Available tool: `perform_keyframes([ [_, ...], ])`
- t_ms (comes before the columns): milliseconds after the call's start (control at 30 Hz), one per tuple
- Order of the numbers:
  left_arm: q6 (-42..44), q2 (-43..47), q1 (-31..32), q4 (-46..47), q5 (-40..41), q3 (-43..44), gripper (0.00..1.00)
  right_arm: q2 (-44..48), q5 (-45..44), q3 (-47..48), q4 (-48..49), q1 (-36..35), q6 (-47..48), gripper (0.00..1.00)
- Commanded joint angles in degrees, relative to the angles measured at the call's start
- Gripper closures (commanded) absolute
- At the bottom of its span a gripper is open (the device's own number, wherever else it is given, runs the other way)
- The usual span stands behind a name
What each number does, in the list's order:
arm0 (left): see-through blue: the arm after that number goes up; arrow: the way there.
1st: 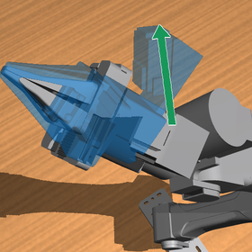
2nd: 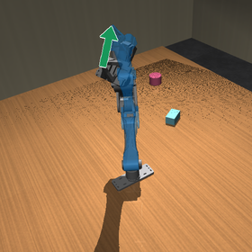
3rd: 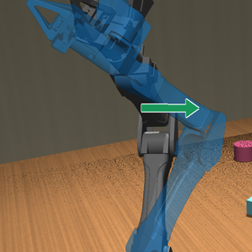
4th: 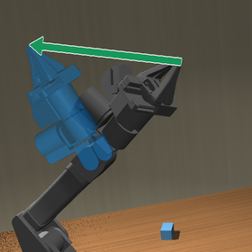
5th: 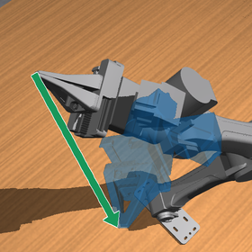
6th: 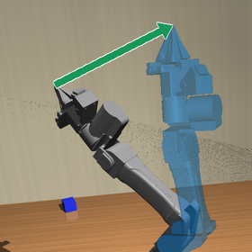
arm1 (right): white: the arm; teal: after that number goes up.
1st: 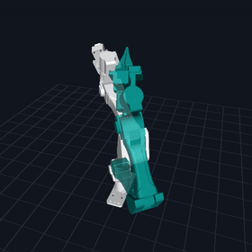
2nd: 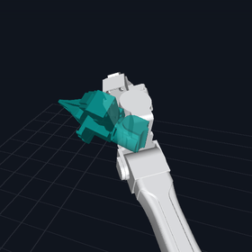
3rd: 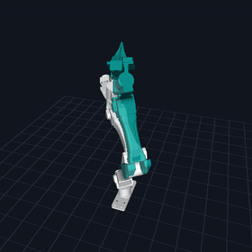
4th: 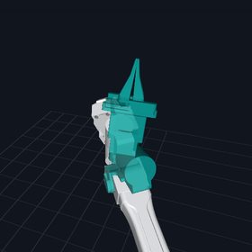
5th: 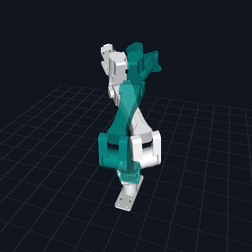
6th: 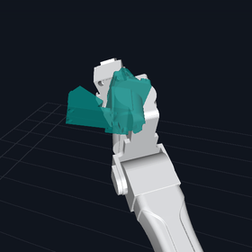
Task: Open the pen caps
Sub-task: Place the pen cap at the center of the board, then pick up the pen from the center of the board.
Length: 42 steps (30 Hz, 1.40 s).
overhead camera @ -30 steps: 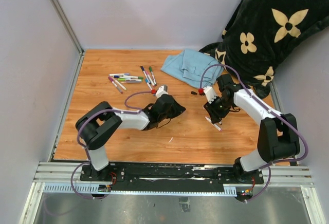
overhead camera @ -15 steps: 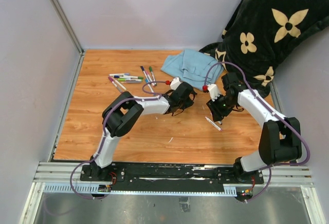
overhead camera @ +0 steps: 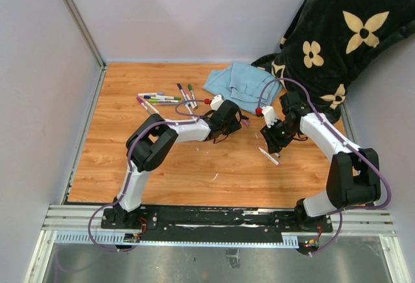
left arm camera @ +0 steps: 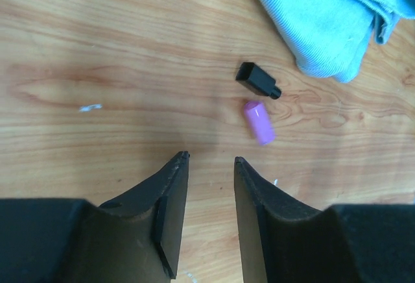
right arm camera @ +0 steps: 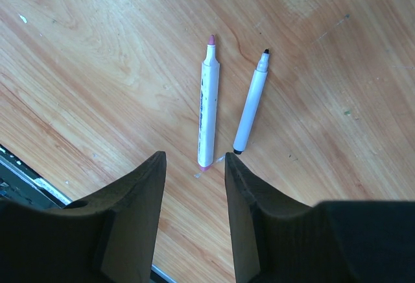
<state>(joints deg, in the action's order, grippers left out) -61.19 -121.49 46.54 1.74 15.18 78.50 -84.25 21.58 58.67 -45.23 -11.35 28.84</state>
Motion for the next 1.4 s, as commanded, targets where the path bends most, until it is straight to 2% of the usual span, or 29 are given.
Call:
perform_keyframes([
  [0, 4.5, 7.0, -0.6, 0.3, 2.1, -3.5, 0.61, 1.2, 1.7, 1.0, -0.5, 1.4, 1.0, 0.57],
  [267, 17.9, 24.9, -0.7, 7.9, 4.4, -18.5, 0.57, 2.0, 3.7, 0.9, -0.7, 1.4, 1.7, 0.57],
  [500, 30.8, 44.9, -1.4, 23.3, -0.6, -42.2, 0.49, 2.4, 4.8, 1.0, -0.9, 1.4, 2.2, 0.57],
  [533, 31.2, 47.7, -1.6, 24.5, 0.0, -45.0, 0.41, 2.5, 5.0, 1.0, -0.9, 1.4, 2.2, 0.57],
  [567, 31.5, 51.4, -1.7, 25.2, 0.9, -47.6, 0.37, 2.6, 5.3, 1.1, -0.9, 1.4, 2.3, 0.57],
  [667, 31.9, 58.4, -2.1, 25.5, 3.5, -54.0, 0.32, 3.0, 6.3, 1.0, -1.1, 1.3, 2.8, 0.57],
  [700, 31.5, 60.6, -2.2, 25.0, 4.4, -55.8, 0.26, 3.1, 6.6, 1.0, -1.2, 1.4, 3.0, 0.57],
  [767, 31.0, 64.3, -2.4, 24.3, 5.6, -58.9, 0.22, 3.2, 7.0, 1.0, -1.3, 1.4, 3.3, 0.57],
  [867, 30.3, 68.7, -2.7, 23.0, 6.1, -62.2, 0.18, 3.3, 7.3, 1.0, -1.3, 1.4, 3.5, 0.57],
  [1000, 30.2, 72.1, -2.8, 19.5, 7.4, -63.9, 0.17, 3.4, 7.8, 1.1, -1.5, 1.4, 3.8, 0.57],
  [1200, 30.5, 73.5, -2.9, 14.6, 10.1, -63.8, 0.10, 3.3, 8.2, 1.1, -1.8, 1.4, 4.1, 0.57],
  [1367, 32.2, 72.8, -2.9, 12.0, 10.4, -62.1, 0.09, 3.2, 8.3, 1.0, -1.9, 1.3, 4.2, 0.57],
])
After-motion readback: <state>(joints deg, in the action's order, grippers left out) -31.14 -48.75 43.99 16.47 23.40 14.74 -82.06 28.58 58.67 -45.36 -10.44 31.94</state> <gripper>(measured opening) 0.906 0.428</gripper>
